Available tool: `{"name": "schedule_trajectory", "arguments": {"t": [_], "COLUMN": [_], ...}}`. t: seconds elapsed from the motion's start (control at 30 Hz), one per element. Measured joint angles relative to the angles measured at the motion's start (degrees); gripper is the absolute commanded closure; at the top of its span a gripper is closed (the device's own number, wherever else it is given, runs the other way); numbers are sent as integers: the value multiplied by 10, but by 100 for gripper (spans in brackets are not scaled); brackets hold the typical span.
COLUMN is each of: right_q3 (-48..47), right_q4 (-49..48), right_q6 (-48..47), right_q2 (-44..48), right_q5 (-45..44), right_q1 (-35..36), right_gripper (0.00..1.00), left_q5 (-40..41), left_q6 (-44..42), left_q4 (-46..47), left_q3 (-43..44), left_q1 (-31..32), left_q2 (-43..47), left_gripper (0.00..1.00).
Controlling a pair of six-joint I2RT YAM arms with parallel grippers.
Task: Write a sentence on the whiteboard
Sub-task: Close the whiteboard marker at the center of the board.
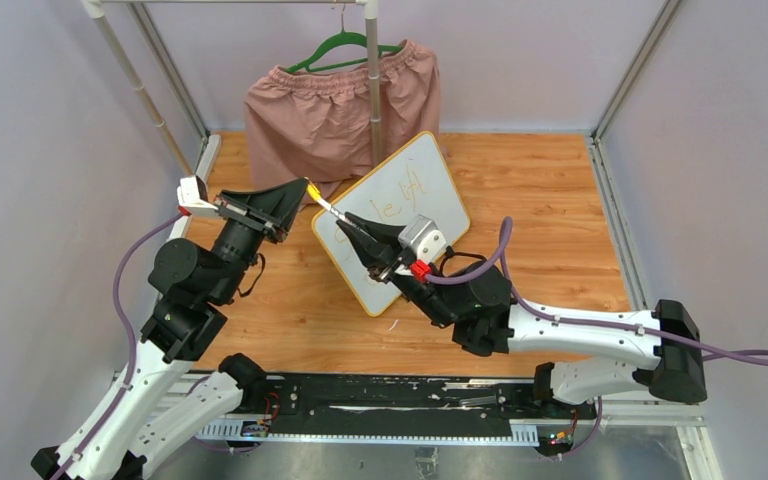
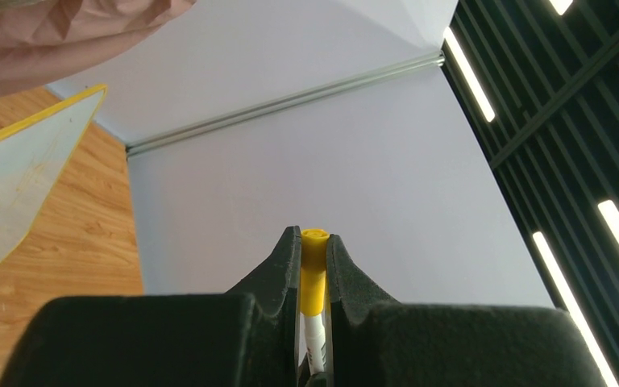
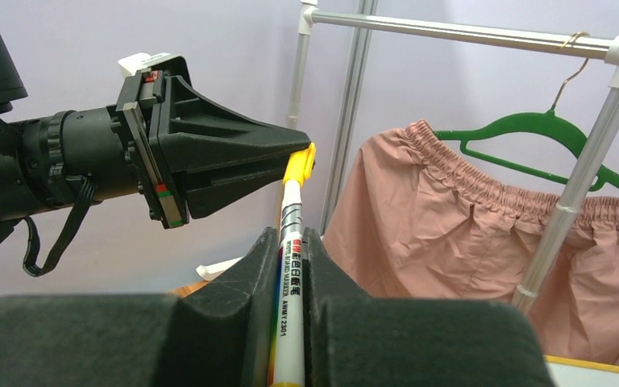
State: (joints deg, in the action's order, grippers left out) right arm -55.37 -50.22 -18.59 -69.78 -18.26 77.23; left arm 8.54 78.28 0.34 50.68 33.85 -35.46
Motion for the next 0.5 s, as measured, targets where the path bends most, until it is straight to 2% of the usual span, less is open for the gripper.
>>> {"name": "schedule_trajectory", "arguments": {"t": [0.5], "right_q3": [-42], "right_q4": [-30], "right_q6": [-127], "right_q2": [-56], "right_q5": [3], "right_q1": [0], "right_gripper": [100], "left_q5": [12], "left_q6": [1], "left_q4": [21], "left_q3": [0], "left_q1": [-7], "left_q2": [-1], "left_gripper": [100]}}
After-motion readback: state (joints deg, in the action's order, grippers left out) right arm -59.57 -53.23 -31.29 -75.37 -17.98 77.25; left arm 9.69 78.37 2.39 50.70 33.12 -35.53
